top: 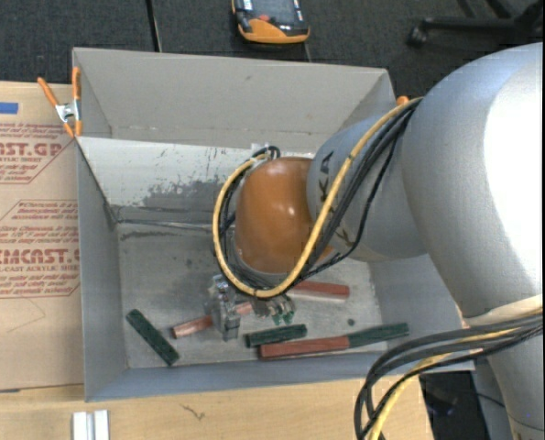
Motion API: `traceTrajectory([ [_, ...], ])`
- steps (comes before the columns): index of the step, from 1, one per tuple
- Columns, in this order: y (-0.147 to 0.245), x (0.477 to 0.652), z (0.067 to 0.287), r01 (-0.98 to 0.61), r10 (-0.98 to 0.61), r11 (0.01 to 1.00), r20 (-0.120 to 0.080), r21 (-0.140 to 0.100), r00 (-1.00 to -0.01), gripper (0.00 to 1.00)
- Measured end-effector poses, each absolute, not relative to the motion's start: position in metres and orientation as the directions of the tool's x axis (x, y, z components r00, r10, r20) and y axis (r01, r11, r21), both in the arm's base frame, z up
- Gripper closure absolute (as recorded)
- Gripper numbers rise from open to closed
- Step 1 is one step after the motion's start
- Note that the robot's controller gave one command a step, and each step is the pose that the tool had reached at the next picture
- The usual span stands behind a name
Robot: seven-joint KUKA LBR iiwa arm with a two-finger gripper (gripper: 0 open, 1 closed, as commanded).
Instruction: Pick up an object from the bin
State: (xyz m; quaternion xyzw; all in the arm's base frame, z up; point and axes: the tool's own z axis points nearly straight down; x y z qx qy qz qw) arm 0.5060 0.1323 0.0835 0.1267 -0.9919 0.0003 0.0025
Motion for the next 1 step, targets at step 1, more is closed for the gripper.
traceTrajectory([
  [1,0.1324,0.5057,0.1115,-0.252,-0.252,0.968,0.005,0.000,-0.968,1.00],
])
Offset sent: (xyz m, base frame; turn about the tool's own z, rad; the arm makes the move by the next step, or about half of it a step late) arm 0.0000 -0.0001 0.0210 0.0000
